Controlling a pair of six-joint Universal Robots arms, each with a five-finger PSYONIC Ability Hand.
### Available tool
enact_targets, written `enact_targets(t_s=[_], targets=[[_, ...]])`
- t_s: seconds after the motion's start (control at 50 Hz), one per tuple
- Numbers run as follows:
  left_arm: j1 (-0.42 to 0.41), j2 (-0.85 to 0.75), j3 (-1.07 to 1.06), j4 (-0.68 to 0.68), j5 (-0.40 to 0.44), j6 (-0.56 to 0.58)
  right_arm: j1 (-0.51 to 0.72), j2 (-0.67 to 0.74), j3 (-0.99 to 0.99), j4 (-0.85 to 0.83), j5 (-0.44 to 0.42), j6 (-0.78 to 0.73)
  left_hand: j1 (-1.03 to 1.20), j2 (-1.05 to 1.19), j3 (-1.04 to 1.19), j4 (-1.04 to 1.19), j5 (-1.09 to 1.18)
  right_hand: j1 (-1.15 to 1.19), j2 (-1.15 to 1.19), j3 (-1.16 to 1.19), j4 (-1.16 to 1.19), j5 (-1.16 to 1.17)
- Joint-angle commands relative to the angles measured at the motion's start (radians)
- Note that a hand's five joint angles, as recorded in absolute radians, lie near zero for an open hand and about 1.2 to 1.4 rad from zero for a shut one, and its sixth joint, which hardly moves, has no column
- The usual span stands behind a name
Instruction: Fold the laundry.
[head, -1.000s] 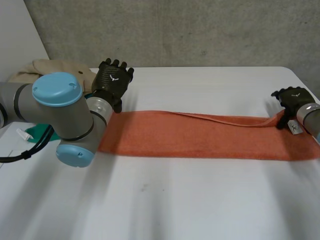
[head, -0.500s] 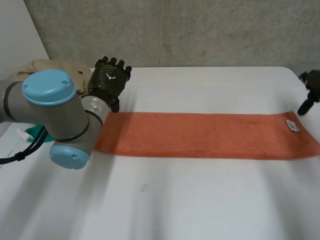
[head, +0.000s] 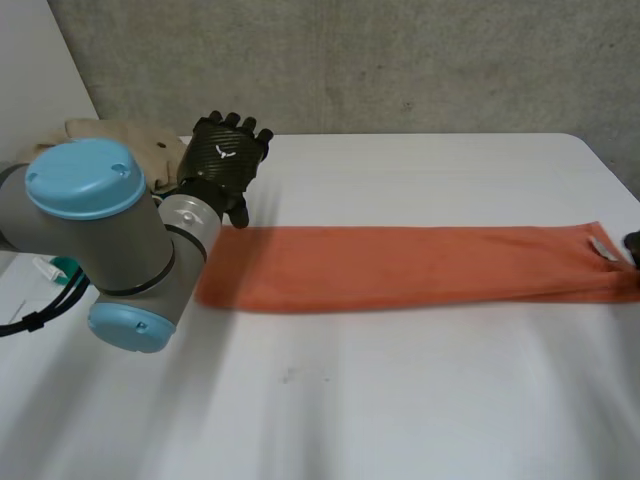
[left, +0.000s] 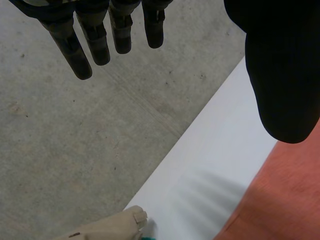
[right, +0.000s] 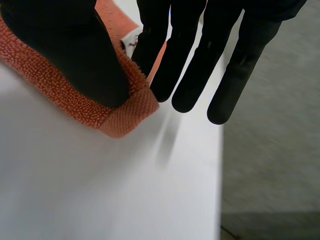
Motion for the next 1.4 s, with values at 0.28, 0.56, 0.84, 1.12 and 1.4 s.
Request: enact_targets(t_s=[0.28,0.56,0.84,1.12,1.4], targets=[[0.018,0.128,-0.117,0.011,0.001,-0.002,0.265,-0.119,-0.057,-0.247,-0.110,-0.261,-0.027,-0.035,-0.042,-0.032,-0.050,0.275,0.215,0.212,0.203,0.254],[0.030,0.148,-0.132,0.011,0.003,-0.070,0.889,0.126,-0.144,-0.302,-0.273,-0.264,-0.027,-0.035,-0.042,-0.032,-0.050,0.275,0.215,0.212,0.203,0.254],[-0.005,0.112,-0.074,0.021,0.001,-0.070,0.854,0.005,-0.083,-0.196,0.026,-0.002,-0.027,-0.035,-0.042,-0.032,-0.050,-0.947,-1.007,-1.010,-1.019,-0.967],[-0.097,0.059,-0.025,0.021,0.000,-0.070,0.528,-0.058,0.088,0.041,0.057,0.221,-0.027,-0.035,-0.042,-0.032,-0.050,-0.850,-0.911,-0.913,-0.922,-0.871],[-0.102,0.078,-0.043,0.017,-0.009,-0.068,0.645,-0.187,0.083,-0.297,0.100,0.015,-0.027,-0.035,-0.042,-0.032,-0.050,0.275,0.215,0.212,0.203,0.254]])
